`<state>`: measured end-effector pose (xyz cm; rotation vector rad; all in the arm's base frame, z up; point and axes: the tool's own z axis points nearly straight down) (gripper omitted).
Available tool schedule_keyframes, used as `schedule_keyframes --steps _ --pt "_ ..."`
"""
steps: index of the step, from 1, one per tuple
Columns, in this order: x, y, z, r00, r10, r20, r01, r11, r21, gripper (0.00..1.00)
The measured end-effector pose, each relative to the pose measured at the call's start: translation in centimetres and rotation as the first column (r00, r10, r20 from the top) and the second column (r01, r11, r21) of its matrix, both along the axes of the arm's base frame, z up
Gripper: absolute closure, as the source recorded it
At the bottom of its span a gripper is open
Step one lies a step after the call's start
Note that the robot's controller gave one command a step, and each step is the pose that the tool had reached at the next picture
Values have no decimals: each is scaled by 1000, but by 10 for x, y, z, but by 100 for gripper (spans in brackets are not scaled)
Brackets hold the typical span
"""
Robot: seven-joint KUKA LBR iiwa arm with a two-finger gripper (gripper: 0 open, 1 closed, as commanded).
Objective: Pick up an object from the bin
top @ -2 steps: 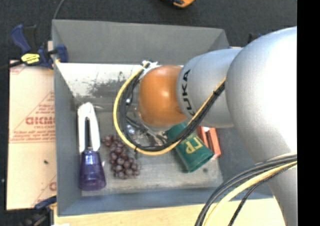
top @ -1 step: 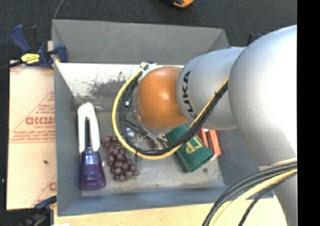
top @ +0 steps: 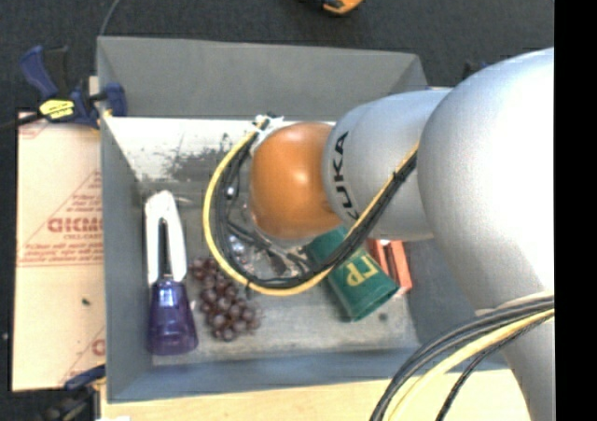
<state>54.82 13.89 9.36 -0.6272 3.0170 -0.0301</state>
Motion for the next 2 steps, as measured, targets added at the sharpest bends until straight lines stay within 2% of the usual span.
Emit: schedule_keyframes --steps 1,2 --pt "-21 46 2 999 -50 0 50 999 8 100" --pt "36 45 -16 1000 0 16 0 1000 0 100"
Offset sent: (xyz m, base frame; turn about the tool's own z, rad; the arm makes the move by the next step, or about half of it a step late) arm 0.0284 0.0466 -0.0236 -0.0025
